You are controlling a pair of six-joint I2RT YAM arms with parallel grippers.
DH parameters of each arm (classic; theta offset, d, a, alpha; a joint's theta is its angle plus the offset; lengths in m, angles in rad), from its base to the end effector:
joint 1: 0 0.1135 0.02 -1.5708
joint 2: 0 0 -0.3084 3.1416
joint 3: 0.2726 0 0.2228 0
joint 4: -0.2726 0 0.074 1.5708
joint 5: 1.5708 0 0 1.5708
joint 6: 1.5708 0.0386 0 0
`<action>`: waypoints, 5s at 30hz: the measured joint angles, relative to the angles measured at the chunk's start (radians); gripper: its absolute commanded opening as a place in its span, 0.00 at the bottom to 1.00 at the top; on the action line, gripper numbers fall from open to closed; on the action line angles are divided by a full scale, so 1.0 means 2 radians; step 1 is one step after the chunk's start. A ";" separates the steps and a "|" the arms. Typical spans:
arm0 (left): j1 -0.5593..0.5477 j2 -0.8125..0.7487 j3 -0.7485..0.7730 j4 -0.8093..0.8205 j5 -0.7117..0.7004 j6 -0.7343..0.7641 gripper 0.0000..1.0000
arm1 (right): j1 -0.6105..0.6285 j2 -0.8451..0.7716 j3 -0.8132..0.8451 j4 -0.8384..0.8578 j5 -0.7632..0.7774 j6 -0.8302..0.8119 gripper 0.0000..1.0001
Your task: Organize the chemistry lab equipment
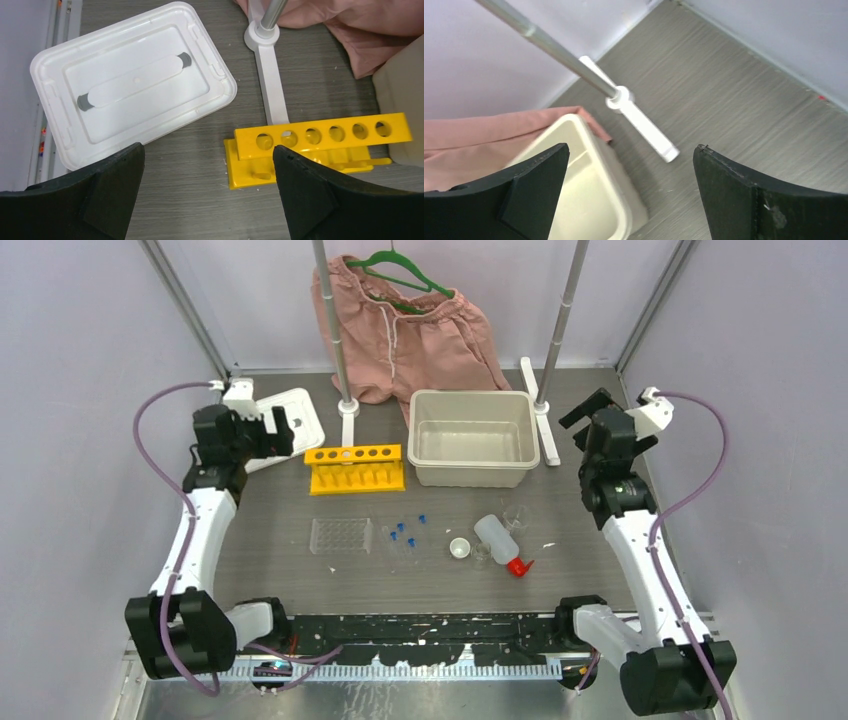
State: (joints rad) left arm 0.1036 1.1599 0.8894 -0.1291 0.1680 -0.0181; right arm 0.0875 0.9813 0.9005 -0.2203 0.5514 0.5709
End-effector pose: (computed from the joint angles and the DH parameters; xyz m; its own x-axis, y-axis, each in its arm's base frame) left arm 0.2223 0.0166 0.3531 -0.3878 -0.0583 -0.9199 0.0443 0.9957 -0.0817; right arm 0.1705 -0.0053 0.3806 -0.0195 0.4604 -0.8875 0.5164 0.7648 0.3854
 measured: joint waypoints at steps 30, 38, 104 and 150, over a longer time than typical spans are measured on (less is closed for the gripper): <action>0.057 0.068 0.241 -0.482 0.063 0.088 0.91 | 0.457 0.494 0.371 -0.260 -0.152 0.019 0.50; 0.057 0.056 0.241 -0.495 0.071 0.101 0.87 | 0.455 0.557 0.414 -0.256 -0.175 0.019 0.47; 0.057 0.033 0.278 -0.609 0.415 0.195 0.49 | 0.504 0.499 0.596 -0.073 -0.065 0.046 0.06; 0.057 -0.028 0.193 -0.562 0.421 0.288 0.00 | 0.429 0.563 0.757 -0.270 -0.403 0.066 0.46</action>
State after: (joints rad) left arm 0.2184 1.1030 1.2762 -1.2533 1.0103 0.5583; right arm 0.9451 2.1067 2.4142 -0.7609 -0.2543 0.7025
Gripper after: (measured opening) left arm 0.201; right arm 0.499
